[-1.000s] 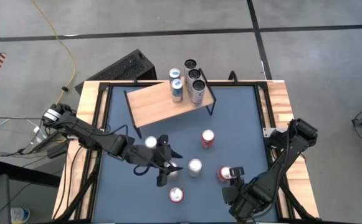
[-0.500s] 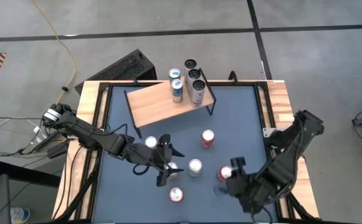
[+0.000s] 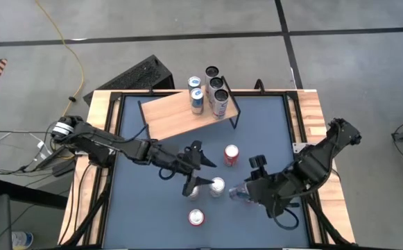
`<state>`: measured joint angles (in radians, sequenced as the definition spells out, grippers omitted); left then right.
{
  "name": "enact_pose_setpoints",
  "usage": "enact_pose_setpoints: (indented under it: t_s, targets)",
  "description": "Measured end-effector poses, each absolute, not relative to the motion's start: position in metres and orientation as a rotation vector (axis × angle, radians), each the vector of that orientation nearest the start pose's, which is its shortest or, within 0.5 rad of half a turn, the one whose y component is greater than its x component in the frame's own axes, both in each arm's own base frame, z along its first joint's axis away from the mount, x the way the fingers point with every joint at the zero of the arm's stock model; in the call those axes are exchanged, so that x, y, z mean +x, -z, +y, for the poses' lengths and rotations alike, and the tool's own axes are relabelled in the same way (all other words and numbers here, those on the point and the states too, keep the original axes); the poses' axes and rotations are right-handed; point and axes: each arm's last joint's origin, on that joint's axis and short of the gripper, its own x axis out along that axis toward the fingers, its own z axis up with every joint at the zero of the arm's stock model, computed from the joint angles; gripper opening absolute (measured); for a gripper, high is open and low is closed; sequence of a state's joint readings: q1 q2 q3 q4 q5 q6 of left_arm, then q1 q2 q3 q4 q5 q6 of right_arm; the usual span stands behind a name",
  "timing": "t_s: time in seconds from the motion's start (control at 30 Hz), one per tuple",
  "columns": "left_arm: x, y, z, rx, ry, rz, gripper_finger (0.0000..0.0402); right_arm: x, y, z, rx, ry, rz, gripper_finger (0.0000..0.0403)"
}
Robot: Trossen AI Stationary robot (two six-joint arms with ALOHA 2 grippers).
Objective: Place canned beverage on shelf
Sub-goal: Put the blue soda can on the shelf aligned with the other blue soda cans
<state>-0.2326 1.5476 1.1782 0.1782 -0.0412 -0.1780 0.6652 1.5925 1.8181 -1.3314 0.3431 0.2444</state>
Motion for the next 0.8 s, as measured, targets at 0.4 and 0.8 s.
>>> enact_pose_setpoints:
  t_s: [0.4,0.8]
  targets:
    - [0.379,-0.297,-0.071,-0.164,0.311,0.104,0.0270,0.248,-0.400,0.161,-0.332,-0.158,0.962,0.0182]
    - [0.387,-0.286,-0.072,-0.167,0.297,0.101,0.0270,0.255,-0.402,0.158,-0.345,-0.176,0.915,0.0182]
